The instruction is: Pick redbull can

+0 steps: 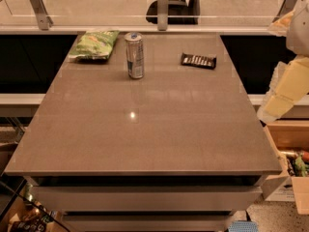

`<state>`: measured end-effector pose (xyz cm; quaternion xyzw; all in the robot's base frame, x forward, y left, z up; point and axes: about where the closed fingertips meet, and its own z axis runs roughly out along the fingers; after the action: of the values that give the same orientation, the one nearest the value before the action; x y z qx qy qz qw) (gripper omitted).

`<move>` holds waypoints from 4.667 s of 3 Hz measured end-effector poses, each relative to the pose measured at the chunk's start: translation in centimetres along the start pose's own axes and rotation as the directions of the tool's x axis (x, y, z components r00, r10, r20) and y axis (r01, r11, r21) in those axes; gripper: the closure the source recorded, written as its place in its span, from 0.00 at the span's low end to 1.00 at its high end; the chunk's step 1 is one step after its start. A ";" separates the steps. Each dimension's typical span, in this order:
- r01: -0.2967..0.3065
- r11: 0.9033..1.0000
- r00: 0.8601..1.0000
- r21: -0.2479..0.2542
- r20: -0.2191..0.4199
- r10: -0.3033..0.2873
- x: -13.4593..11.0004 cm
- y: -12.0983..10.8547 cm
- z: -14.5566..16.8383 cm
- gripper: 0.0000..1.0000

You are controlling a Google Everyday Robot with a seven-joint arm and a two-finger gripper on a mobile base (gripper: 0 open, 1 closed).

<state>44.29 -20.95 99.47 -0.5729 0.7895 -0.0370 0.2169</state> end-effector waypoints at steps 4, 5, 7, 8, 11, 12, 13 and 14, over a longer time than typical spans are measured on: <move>-0.210 0.978 0.936 -0.016 0.286 0.205 -2.2 -3.4 3.0 0.00; -0.286 0.958 0.883 0.014 0.393 0.257 -3.3 -4.4 3.7 0.00; -0.315 0.949 0.866 0.032 0.420 0.273 -3.8 -4.6 4.1 0.00; -0.360 0.932 0.826 0.046 0.481 0.295 -4.6 -5.2 4.9 0.00; -0.399 0.917 0.683 0.013 0.672 0.287 -9.3 -7.6 8.5 0.00; -0.393 0.919 0.640 -0.008 0.716 0.280 -10.9 -8.0 9.6 0.00; -0.382 0.924 0.600 -0.032 0.752 0.274 -12.5 -8.1 10.5 0.00; -0.367 0.928 0.579 -0.064 0.765 0.282 -14.1 -8.1 11.7 0.00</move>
Offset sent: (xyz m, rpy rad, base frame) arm 0.0463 0.0095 -0.0110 0.2728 -0.0061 -0.0695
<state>59.47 -8.51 95.56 -0.3686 0.7119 0.2082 0.5603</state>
